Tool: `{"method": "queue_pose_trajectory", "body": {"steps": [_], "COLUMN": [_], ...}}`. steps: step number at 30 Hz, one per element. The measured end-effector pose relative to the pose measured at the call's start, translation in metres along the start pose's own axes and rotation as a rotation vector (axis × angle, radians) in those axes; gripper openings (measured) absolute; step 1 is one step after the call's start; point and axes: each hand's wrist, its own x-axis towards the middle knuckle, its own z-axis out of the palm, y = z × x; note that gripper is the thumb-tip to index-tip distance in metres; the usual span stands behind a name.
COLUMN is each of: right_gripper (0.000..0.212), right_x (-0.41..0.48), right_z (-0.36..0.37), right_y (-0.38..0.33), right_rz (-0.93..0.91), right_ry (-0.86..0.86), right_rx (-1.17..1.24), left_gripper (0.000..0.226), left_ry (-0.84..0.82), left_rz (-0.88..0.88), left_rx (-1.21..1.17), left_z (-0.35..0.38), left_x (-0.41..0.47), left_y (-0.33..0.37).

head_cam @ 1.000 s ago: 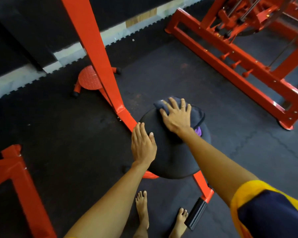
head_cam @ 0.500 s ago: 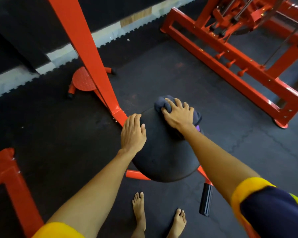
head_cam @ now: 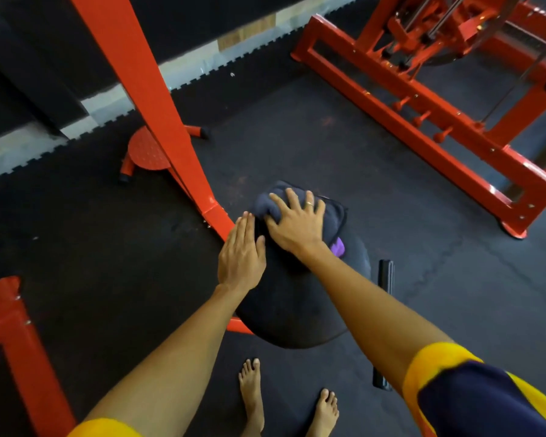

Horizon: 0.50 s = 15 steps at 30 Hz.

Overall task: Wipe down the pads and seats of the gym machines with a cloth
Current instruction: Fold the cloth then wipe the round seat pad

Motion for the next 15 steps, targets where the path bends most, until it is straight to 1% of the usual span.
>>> {"method": "queue_pose_trajectory", "body": {"steps": [2,4,5,6,9,11,13,15], "right_gripper": [0.052,0.053,0.055,0.056,0.059,0.060,0.058,0.055], "right_x": [0.025,0.037,0.040,0.043,0.044,0.043,0.045,0.041], "right_z": [-0.010,-0.019,-0.023,-0.026,-0.032,-0.035,-0.029,-0.017], "right_y": [-0.026,-0.031,-0.024,-0.010,0.037,0.046,0.027,-0.008], "right_rz": [-0.110,-0.208,-0.203,-0.159,0.091,0.159,0.092,-0.041], "right_ry": [-0.051,-0.100,-0.093,-0.080,-0.106,-0.109,-0.062,-0.019], "right_rx": [-0.082,-0.122,-0.115,-0.090,0.050,0.078,0.014,-0.079], "left_gripper": [0.062,0.060,0.059,0.060,0.062,0.061,0.061,0.059], "left_ry": [-0.005,-0.019,-0.023,-0.025,-0.046,-0.028,-0.015,0.005], "left_rz": [-0.058,-0.107,-0.108,-0.103,-0.113,-0.111,-0.118,-0.134], "left_rx": [-0.048,-0.062,-0.052,-0.042,-0.032,-0.001,0.015,0.009], "left_z": [0.000,-0.002,-0.002,-0.002,-0.003,-0.003,-0.002,-0.002], "left_x": [0.000,-0.001,-0.002,-0.003,-0.007,-0.006,-0.004,-0.006], "left_y": [0.001,0.001,0.001,0.002,0.005,0.008,0.007,0.007]}}
